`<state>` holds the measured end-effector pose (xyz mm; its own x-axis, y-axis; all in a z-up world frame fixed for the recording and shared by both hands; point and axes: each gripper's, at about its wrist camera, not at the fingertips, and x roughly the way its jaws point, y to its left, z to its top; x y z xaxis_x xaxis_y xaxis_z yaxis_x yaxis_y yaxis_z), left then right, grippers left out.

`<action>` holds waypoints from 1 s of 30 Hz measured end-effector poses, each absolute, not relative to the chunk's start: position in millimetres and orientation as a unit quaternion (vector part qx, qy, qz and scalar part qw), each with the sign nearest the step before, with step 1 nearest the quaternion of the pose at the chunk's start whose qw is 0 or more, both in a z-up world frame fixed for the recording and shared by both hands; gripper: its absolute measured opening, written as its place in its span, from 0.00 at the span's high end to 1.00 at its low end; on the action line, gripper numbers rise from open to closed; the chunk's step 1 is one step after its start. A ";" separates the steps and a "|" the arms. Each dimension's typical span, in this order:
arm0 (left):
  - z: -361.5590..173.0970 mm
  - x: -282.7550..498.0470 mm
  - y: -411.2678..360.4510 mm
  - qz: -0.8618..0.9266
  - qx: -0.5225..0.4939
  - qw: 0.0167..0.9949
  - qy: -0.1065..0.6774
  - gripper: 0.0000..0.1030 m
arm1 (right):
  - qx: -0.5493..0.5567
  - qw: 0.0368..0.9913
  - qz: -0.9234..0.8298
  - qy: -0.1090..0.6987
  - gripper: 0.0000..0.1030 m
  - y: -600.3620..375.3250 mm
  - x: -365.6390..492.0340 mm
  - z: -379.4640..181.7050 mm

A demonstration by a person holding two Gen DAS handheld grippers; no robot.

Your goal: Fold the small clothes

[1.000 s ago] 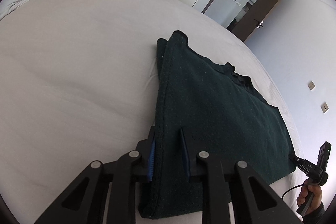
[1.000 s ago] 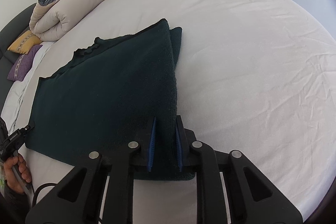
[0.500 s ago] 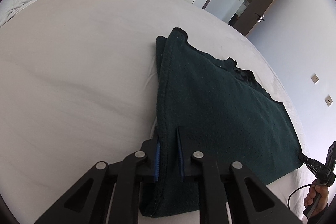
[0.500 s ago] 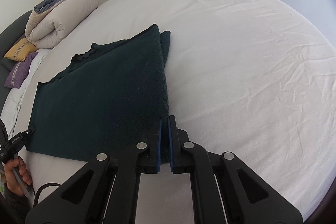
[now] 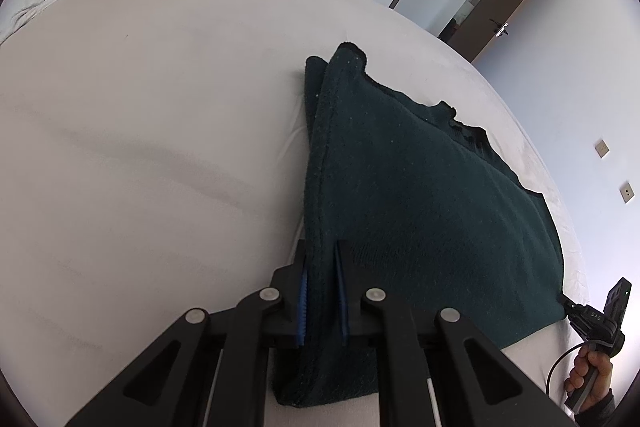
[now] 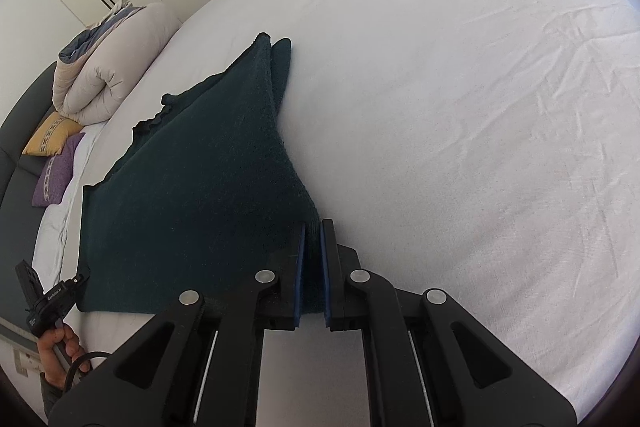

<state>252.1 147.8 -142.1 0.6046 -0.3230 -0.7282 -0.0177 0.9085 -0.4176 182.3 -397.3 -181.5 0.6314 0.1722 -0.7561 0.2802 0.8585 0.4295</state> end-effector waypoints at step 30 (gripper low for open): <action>-130.0 312.1 21.8 -0.047 0.049 0.903 0.425 0.34 | 0.391 0.761 0.229 0.463 0.84 -225.9 339.6 -205.8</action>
<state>312.1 21.8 -130.0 0.6343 -0.0430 -0.7719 0.1263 0.9908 0.0487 339.6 -225.9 -205.8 0.4654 0.7115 -0.5265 0.0136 0.5891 0.8080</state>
